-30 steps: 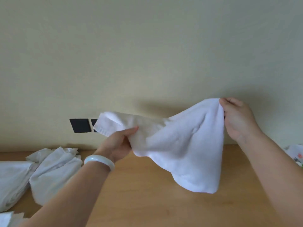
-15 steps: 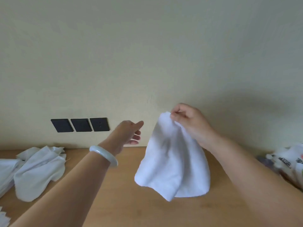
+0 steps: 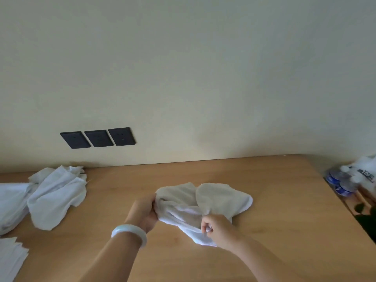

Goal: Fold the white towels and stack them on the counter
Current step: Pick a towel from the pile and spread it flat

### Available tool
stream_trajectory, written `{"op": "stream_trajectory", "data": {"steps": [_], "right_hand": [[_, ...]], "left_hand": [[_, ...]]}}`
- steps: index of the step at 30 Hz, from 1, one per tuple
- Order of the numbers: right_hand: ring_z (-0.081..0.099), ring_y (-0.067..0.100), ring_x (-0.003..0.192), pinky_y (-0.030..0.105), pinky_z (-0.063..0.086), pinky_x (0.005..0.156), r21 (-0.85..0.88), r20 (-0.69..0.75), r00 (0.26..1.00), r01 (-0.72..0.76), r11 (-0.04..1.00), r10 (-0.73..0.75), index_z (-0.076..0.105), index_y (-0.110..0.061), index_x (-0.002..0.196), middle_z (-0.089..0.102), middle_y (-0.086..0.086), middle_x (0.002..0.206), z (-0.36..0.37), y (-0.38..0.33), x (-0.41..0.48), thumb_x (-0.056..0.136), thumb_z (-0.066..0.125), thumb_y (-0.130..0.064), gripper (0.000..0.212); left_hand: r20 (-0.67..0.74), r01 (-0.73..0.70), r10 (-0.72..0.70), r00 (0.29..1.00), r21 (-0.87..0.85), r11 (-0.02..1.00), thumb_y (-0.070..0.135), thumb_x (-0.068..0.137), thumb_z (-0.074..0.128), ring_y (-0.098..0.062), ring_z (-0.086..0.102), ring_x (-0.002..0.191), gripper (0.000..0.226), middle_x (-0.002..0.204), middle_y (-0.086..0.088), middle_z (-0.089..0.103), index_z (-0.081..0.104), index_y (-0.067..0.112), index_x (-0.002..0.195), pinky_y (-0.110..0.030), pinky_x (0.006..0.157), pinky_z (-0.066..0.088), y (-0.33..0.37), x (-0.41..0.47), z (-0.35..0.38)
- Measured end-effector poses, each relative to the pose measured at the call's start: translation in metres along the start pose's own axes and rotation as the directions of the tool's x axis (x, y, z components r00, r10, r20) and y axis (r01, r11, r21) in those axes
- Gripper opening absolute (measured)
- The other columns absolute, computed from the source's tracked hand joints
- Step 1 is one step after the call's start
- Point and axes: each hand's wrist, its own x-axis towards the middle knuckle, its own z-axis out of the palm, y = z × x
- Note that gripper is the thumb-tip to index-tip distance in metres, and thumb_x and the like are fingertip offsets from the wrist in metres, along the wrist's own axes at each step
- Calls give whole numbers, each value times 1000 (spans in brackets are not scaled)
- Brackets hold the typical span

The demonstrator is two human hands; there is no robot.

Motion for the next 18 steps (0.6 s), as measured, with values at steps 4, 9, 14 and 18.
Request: {"op": "stream_trajectory", "data": {"steps": [4, 9, 14, 18], "right_hand": [[47, 14, 78, 16, 31, 56, -98, -89, 983, -172, 980, 163, 45, -23, 82, 51, -7, 84, 3, -6, 16, 87, 41, -5, 19], [46, 21, 113, 29, 38, 83, -106, -237, 937, -285, 952, 254, 39, -14, 125, 45, 2, 122, 32, -42, 55, 97, 42, -44, 41], [44, 23, 118, 33, 41, 91, -231, -132, 920, -390, 892, 368, 40, -19, 121, 42, 3, 128, 61, -32, 58, 96, 43, -21, 25], [59, 32, 92, 34, 49, 73, 433, -122, 788, -505, 747, 603, 55, -2, 108, 58, 18, 104, 36, -6, 59, 99, 35, -4, 22]], "left_hand": [[59, -65, 49, 997, 308, 949, 12, 85, 72, -34, 71, 91, 27, 98, -19, 74, 63, 5, 109, -49, 80, 57, -19, -17, -18], [33, -115, 120, 992, 605, 788, 24, 63, 65, -23, 71, 85, 21, 79, -1, 76, 77, 30, 80, -42, 80, 57, -43, -36, -27], [-90, -193, 318, 944, 633, 750, 32, 90, 65, -8, 68, 82, 8, 80, 11, 74, 72, 34, 89, -25, 68, 52, -51, -33, -48], [-192, -214, 496, 847, 731, 648, 32, 92, 63, -20, 63, 85, 10, 83, 6, 70, 66, 38, 86, -33, 78, 49, -37, -27, -82]]}}
